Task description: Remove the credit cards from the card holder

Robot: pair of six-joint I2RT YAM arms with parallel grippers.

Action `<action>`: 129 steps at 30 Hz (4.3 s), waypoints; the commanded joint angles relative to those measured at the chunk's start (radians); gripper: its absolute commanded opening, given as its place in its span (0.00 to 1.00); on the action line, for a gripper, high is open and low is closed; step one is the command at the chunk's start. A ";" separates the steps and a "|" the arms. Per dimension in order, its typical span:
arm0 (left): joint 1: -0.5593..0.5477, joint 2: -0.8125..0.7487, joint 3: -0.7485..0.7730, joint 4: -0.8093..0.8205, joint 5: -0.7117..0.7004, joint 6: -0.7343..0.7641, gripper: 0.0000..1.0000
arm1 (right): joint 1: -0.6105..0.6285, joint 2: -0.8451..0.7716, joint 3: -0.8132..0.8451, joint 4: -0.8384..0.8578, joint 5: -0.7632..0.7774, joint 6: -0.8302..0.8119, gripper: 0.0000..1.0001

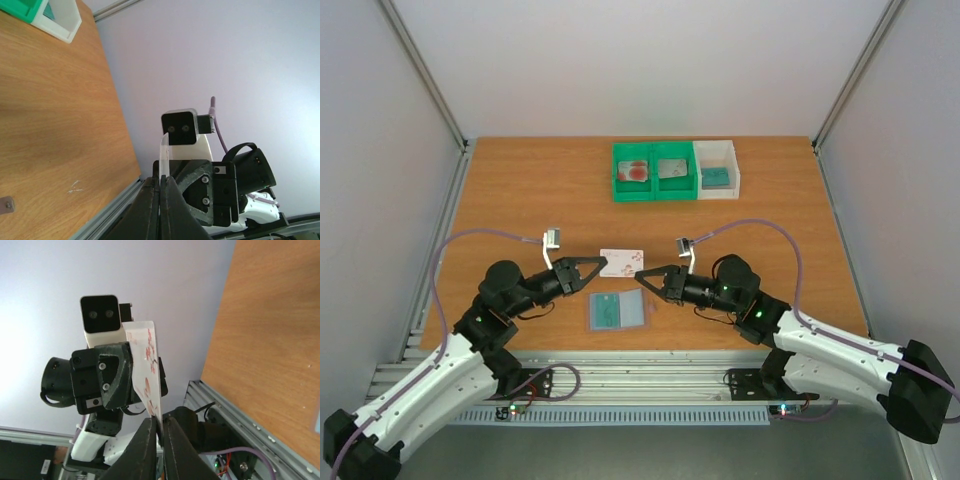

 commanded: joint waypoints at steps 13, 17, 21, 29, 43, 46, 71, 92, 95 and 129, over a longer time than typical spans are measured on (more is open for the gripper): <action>-0.004 -0.068 0.049 -0.231 -0.106 0.137 0.73 | 0.017 -0.117 0.059 -0.321 0.123 -0.190 0.01; -0.003 -0.115 0.090 -0.413 -0.194 0.224 0.99 | 0.014 -0.136 0.156 -0.554 0.197 -0.323 0.01; -0.003 -0.117 0.126 -0.528 -0.245 0.307 0.99 | 0.003 -0.115 0.290 -0.796 0.307 -0.461 0.01; -0.004 0.036 0.129 -0.513 -0.159 0.356 0.99 | -0.109 0.007 0.444 -0.940 0.293 -0.602 0.01; 0.011 0.116 0.174 -0.543 -0.166 0.405 0.99 | -0.471 0.189 0.437 -0.792 -0.097 -0.598 0.01; 0.016 0.162 0.179 -0.539 -0.162 0.419 1.00 | -0.520 0.260 0.473 -0.788 -0.160 -0.600 0.01; 0.056 0.265 0.371 -0.759 -0.195 0.660 0.99 | -0.677 0.639 0.884 -0.994 -0.151 -0.889 0.01; 0.056 0.279 0.359 -0.792 -0.194 0.618 0.99 | -0.705 1.135 1.363 -1.098 -0.005 -0.914 0.01; 0.056 0.286 0.361 -0.789 -0.193 0.589 0.99 | -0.705 1.183 1.416 -1.100 -0.002 -0.916 0.01; 0.056 0.374 0.390 -0.776 -0.236 0.627 0.99 | -0.706 1.687 2.070 -1.345 -0.076 -0.860 0.04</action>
